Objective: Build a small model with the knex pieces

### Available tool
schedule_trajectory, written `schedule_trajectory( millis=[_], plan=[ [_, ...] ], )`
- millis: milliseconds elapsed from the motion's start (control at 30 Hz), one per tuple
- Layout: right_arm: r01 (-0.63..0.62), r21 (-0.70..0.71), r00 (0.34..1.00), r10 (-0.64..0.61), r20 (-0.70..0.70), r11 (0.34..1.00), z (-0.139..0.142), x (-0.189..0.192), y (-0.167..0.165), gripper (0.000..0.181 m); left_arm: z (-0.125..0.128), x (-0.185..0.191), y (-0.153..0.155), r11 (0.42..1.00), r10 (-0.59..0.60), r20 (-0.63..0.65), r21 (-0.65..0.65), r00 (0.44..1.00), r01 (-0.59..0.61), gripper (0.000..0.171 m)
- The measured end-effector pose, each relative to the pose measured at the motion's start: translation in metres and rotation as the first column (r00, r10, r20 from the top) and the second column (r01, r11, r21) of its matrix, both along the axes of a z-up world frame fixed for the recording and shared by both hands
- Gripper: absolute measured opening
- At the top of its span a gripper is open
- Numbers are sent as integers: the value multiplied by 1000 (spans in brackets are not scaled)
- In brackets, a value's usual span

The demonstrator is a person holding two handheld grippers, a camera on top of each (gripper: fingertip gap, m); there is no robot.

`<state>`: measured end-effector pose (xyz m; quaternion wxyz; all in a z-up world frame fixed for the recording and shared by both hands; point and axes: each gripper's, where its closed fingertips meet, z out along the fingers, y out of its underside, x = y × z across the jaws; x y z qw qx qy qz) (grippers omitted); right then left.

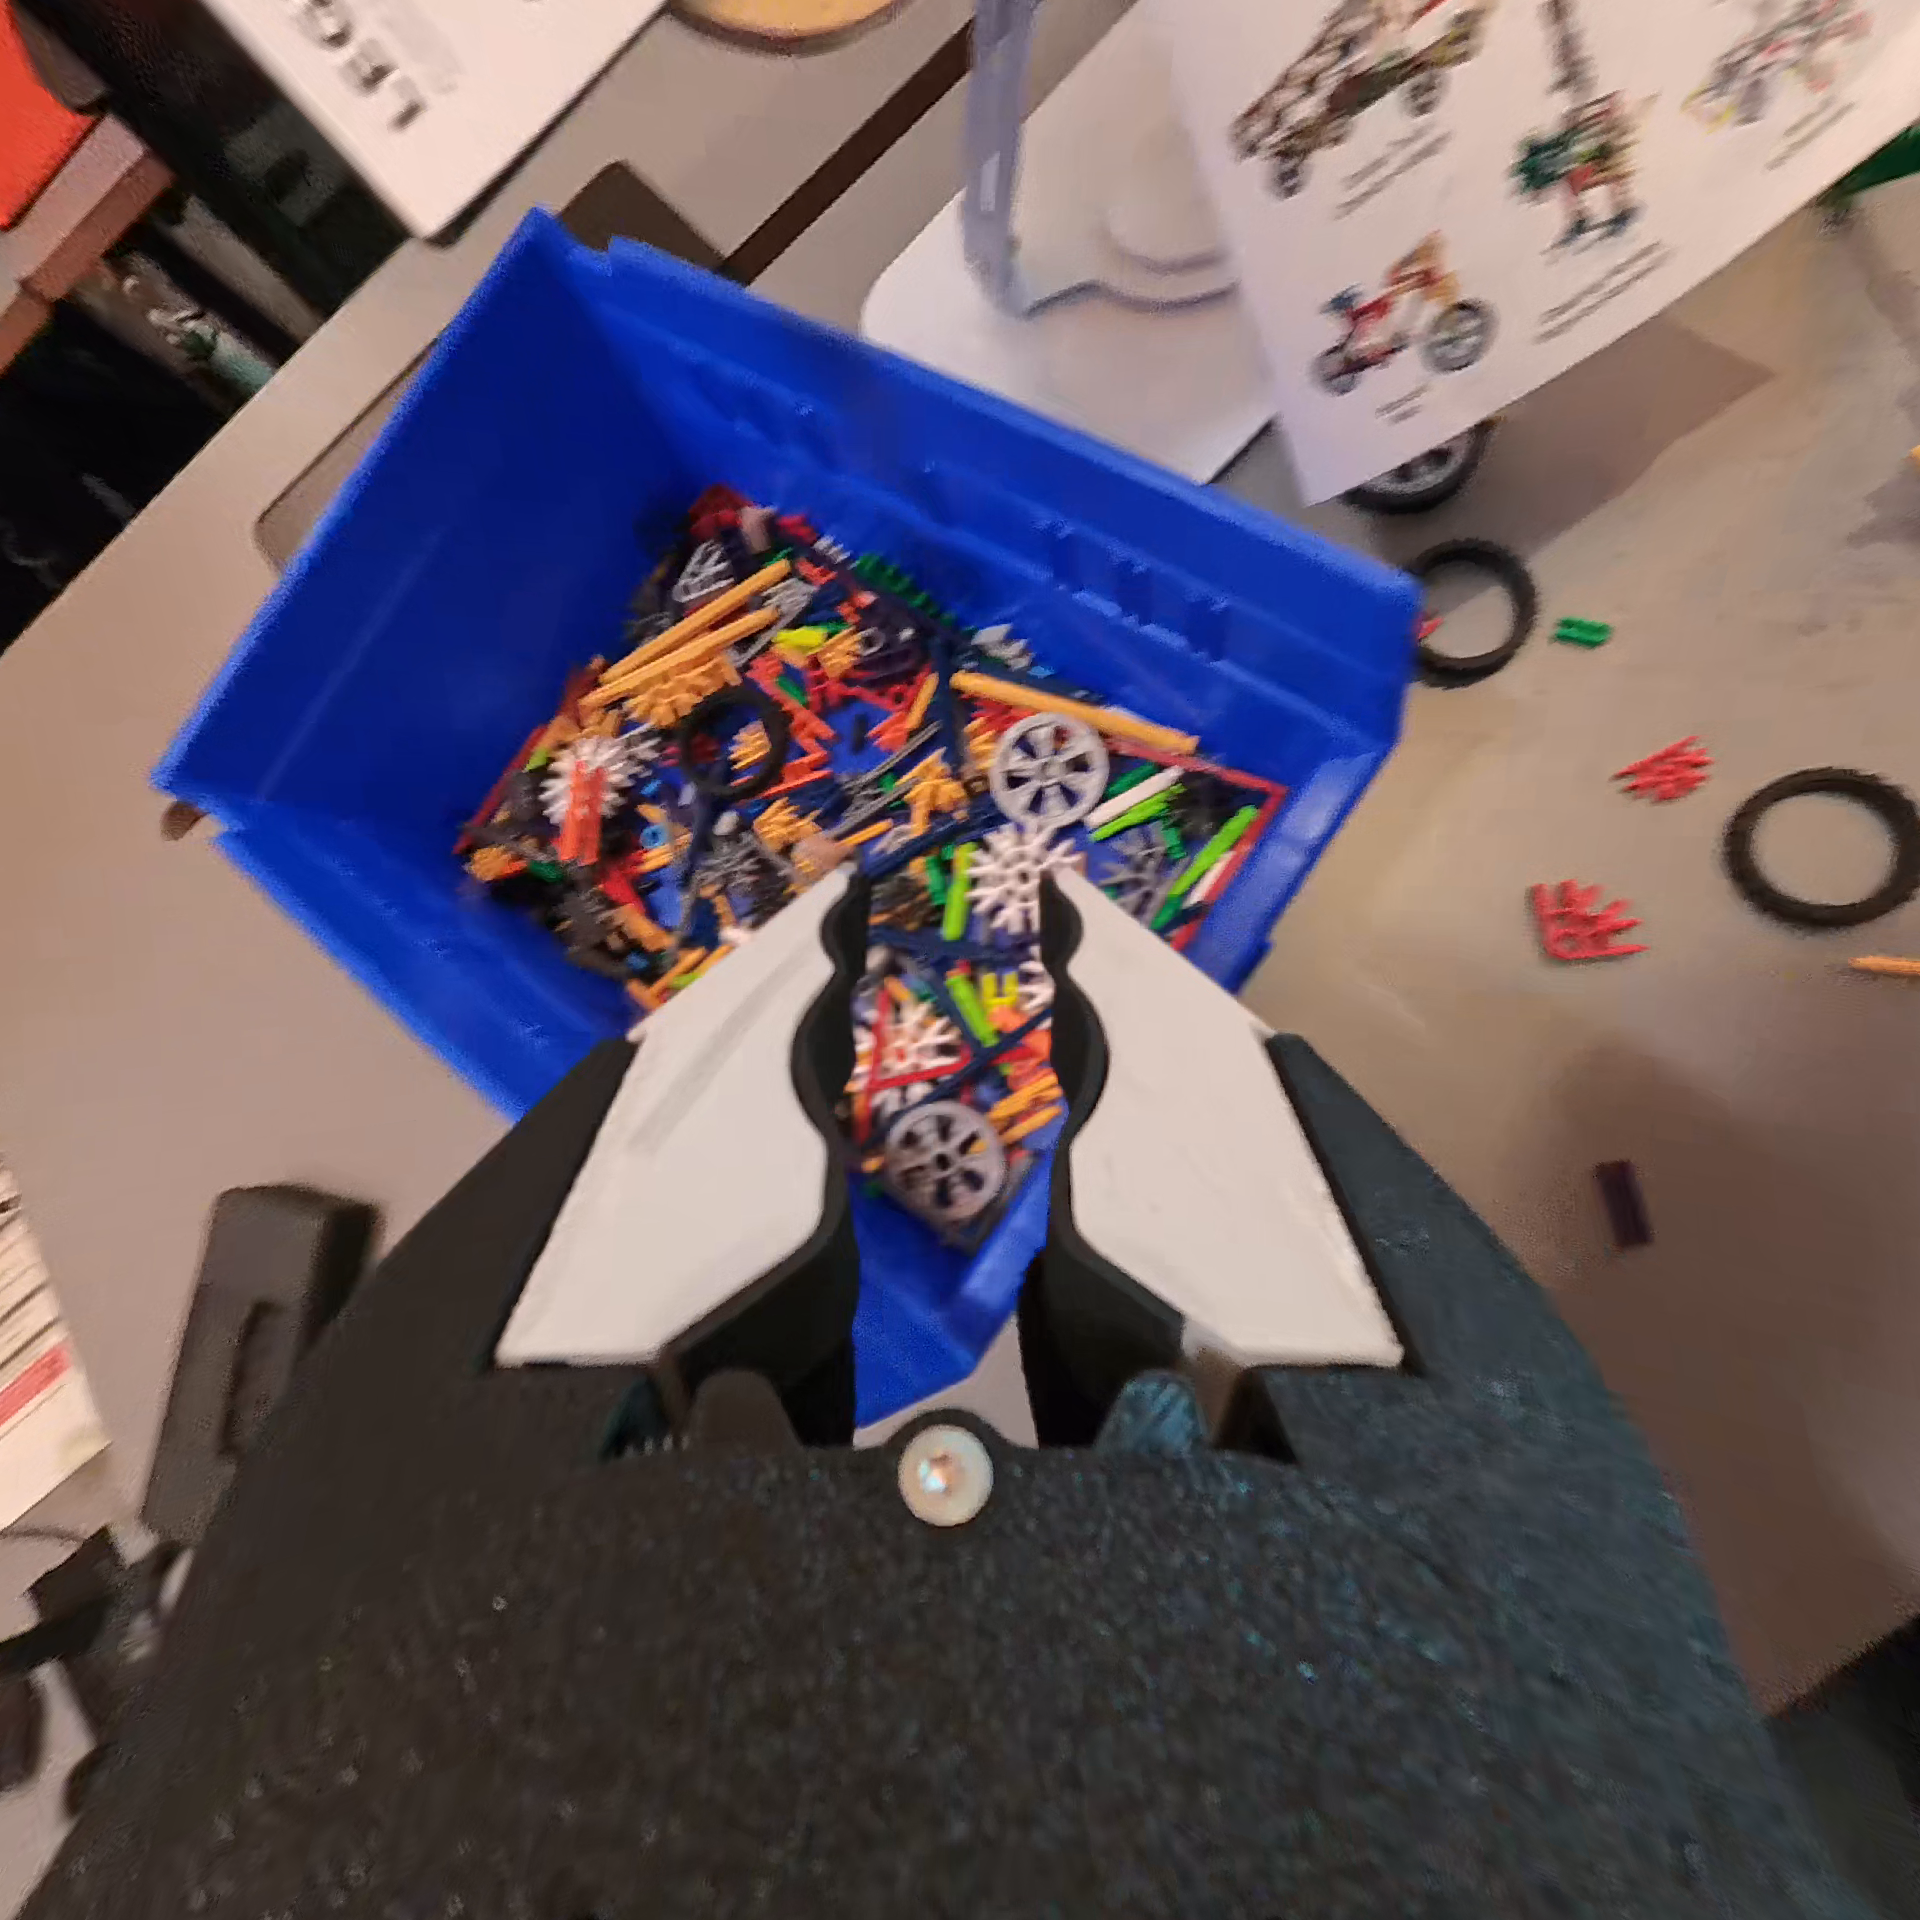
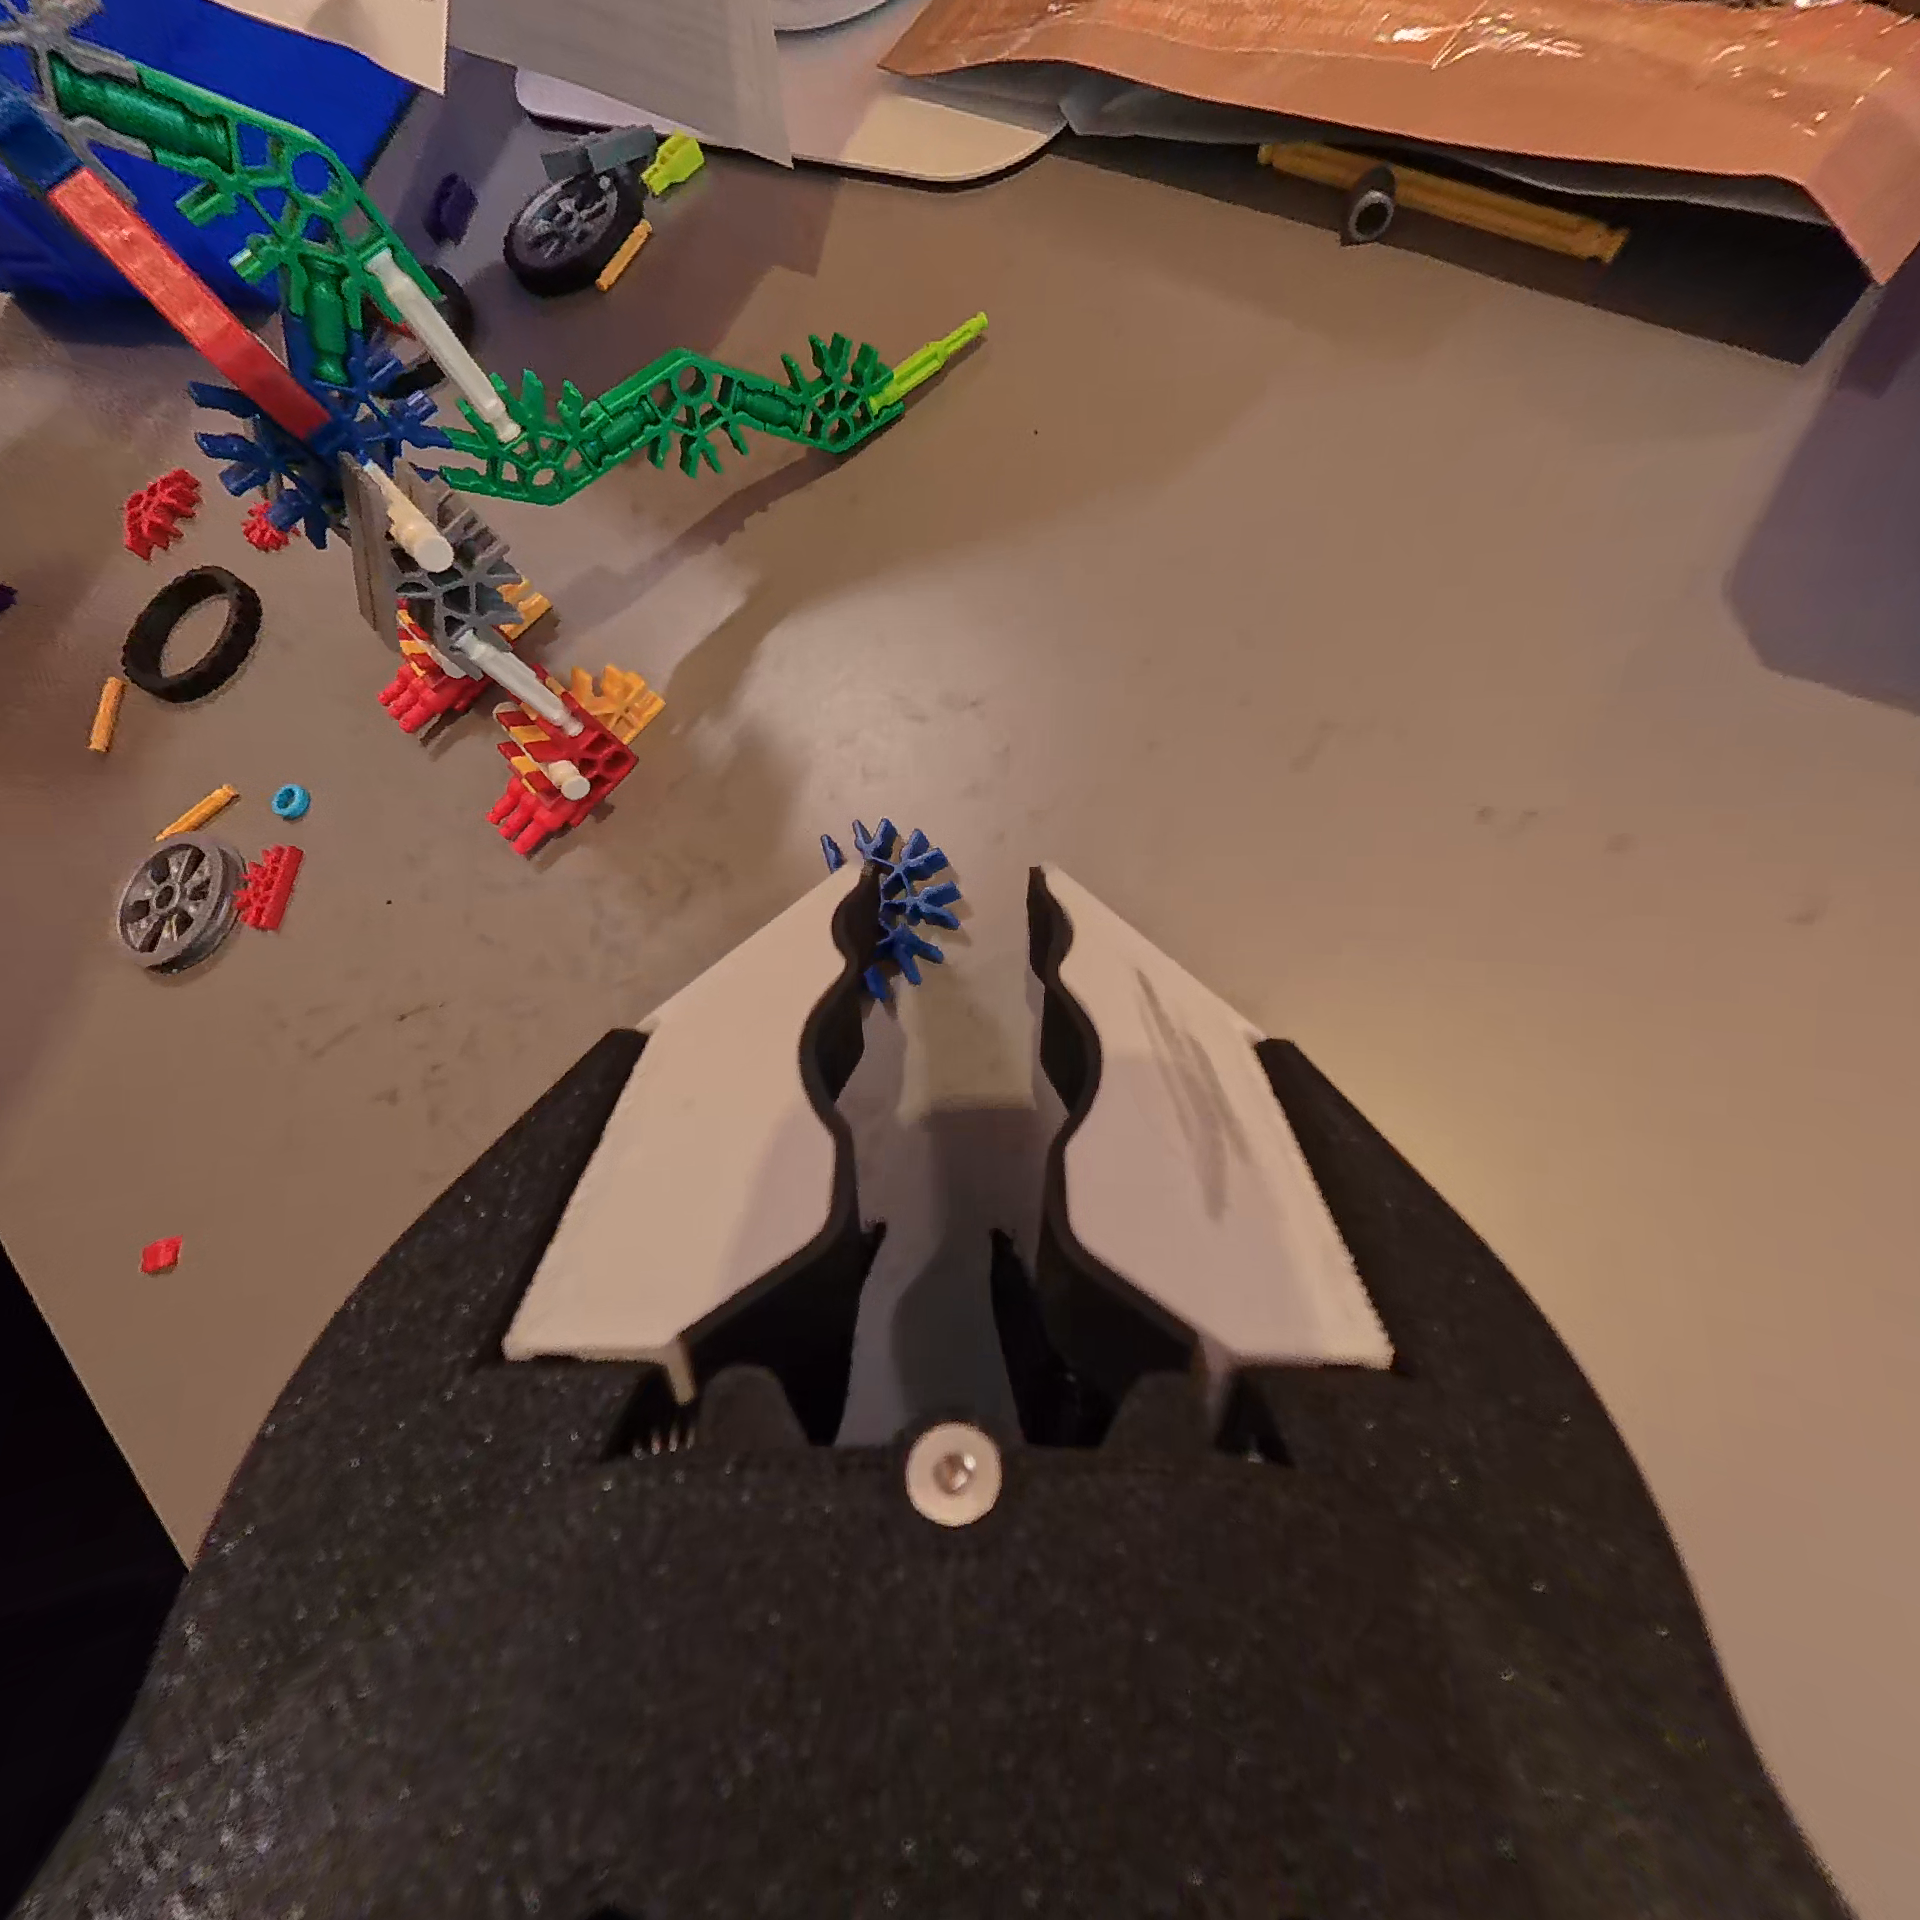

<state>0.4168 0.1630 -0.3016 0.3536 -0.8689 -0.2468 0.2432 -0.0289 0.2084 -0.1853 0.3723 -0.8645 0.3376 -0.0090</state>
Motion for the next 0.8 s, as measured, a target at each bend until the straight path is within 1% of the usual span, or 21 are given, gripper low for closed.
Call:
schedule_trajectory(
  millis=[133,233,333,433,500,567,600,667,733,800],
  plan=[
    [-23,-24,1000,23,13,999,-4,-2,-1,28,0,-33,28,999,26,-72,-22,997,-28,31],
    [-39,-34,999,40,22,999,-6,-4,-2,28,-13,-45,49,995,-6,-148,-102,989,-9,31],
    [-40,-36,999,41,17,999,-6,-4,-2,27,-36,-49,59,969,-94,-190,-244,977,45,30],
    [-40,-38,999,41,12,998,-6,-4,-2,26,-60,-51,63,916,-199,-244,-391,949,91,30],
    [-39,-37,999,40,12,999,-6,-4,-2,26,-75,-59,67,878,-275,-336,-469,901,94,29],
    [-39,-34,999,40,14,999,-6,-4,-2,26,-87,-66,67,831,-371,-392,-545,842,112,27],
    [-41,-32,999,41,14,999,-6,-4,-2,26,-91,-68,68,811,-417,-409,-571,812,129,25],
    [-44,-26,999,44,14,999,-5,-4,-3,26,-99,-69,66,759,-537,-419,-618,732,203,22],
    [-42,-18,999,42,7,999,-4,-4,-3,26,-107,-71,64,717,-596,-411,-659,690,227,21],
    [-38,-11,999,38,-5,999,-2,-3,-3,26,-114,-78,67,705,-627,-437,-670,645,231,21]
  ],
)
